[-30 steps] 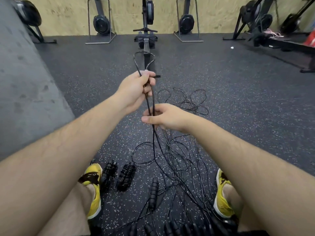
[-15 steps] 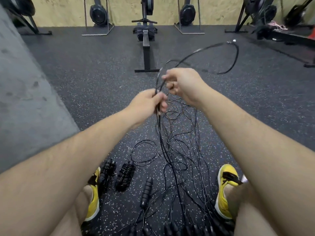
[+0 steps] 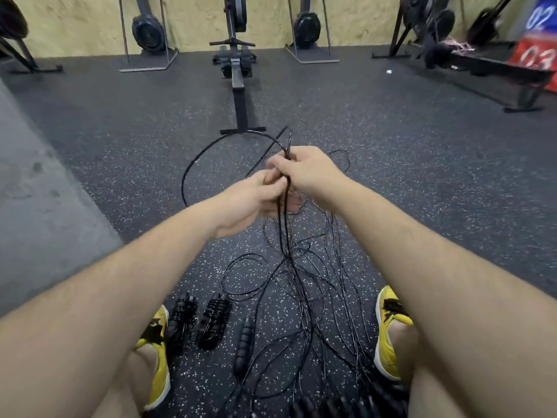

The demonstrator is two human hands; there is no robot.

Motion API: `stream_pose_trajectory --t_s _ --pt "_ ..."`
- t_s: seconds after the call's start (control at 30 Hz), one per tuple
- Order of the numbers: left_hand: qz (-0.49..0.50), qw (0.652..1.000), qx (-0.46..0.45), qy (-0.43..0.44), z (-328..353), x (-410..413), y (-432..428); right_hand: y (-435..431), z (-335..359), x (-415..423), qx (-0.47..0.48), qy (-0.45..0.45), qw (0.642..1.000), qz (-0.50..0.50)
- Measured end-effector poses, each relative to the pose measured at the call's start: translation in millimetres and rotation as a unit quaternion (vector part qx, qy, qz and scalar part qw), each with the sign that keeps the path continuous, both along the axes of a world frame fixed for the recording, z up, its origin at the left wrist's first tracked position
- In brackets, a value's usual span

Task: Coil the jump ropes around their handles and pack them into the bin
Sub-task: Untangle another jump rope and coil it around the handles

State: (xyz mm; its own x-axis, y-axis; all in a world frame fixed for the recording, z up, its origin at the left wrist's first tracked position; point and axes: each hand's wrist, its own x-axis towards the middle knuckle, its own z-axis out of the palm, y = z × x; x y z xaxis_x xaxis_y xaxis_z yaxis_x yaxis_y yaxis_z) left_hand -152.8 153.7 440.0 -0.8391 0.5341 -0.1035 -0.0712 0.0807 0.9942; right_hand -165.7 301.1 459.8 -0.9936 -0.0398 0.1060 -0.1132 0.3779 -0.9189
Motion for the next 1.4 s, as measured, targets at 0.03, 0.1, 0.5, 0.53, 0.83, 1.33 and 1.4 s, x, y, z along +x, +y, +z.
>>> stream_pose_trajectory --t_s 0.03,0.1,0.5,0.53,0.83,1.33,1.4 --pt "0.014 1.000 0.016 -0.011 -3 3 0 0 3 -2 -0.004 -0.003 1.000 0.001" --pt "0.063 0.998 0.002 -0.015 -6 3 -4 0 9 -4 -0.044 -0.008 0.999 0.008" --pt "0.148 0.971 -0.015 0.187 29 -12 -3 19 -9 28 0.094 -0.099 0.975 0.177" --pt "0.141 0.972 -0.006 0.189 29 -12 -2 14 -12 32 0.096 -0.095 0.975 0.175" --pt "0.157 0.981 0.050 0.102 27 -4 -2 -4 8 33 0.102 0.028 0.989 0.104" --pt "0.071 0.926 -0.304 0.212 7 25 0 9 27 16 -0.031 0.113 0.990 -0.077" --pt "0.114 0.942 -0.226 0.221 15 18 0 15 29 16 -0.035 0.056 0.996 -0.056"
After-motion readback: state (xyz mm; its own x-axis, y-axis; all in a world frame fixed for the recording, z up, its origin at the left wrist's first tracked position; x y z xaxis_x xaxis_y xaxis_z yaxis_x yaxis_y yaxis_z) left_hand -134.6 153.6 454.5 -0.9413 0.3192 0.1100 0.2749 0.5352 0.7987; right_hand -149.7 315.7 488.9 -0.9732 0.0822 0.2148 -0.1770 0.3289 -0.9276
